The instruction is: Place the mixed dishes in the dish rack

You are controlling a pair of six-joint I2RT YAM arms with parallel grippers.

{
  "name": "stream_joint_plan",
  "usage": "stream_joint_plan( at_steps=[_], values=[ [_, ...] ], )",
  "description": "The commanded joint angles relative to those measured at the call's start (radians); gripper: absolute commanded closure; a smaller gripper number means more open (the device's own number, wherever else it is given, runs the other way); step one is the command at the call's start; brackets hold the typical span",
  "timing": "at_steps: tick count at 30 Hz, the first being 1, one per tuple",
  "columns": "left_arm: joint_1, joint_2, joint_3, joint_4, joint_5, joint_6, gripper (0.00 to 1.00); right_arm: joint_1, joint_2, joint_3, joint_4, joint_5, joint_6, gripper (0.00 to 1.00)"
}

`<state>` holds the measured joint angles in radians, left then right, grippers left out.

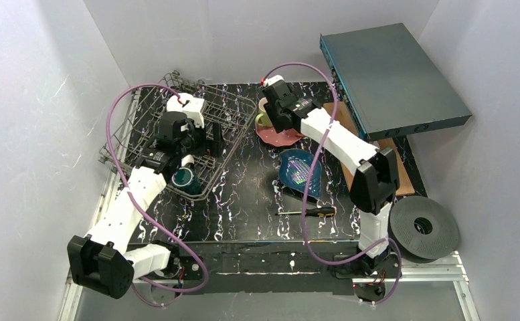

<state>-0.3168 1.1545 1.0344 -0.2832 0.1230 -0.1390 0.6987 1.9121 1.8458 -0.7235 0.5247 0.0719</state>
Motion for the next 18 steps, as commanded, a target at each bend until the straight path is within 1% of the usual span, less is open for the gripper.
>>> stream_joint_plan(
  at_steps=[1, 3, 5, 9, 12, 14, 18],
  values=[
    [-0.004, -0.035, -0.015, 0.032, 0.065, 0.031, 0.02, -0.034, 0.071, 0.044, 0.078, 0.077, -0.178, 0.36],
    [-0.004, -0.040, -0.022, 0.047, 0.108, 0.035, 0.02, -0.056, 0.111, 0.078, 0.071, 0.045, -0.187, 0.37],
    [-0.005, -0.036, -0.028, 0.062, 0.147, 0.034, 0.02, -0.077, 0.133, 0.091, 0.069, -0.019, -0.201, 0.37],
    [-0.017, -0.021, -0.034, 0.080, 0.198, 0.030, 0.02, -0.109, 0.139, 0.072, 0.133, -0.156, -0.241, 0.37],
    [-0.029, -0.010, -0.034, 0.082, 0.209, 0.029, 0.02, -0.134, 0.165, 0.100, 0.125, -0.208, -0.225, 0.38],
    [-0.034, 0.001, -0.031, 0.080, 0.211, 0.032, 0.02, -0.154, 0.183, 0.119, 0.109, -0.244, -0.207, 0.40],
    [-0.039, 0.010, -0.027, 0.078, 0.219, 0.031, 0.02, -0.165, 0.192, 0.116, 0.108, -0.333, -0.196, 0.42]
  ],
)
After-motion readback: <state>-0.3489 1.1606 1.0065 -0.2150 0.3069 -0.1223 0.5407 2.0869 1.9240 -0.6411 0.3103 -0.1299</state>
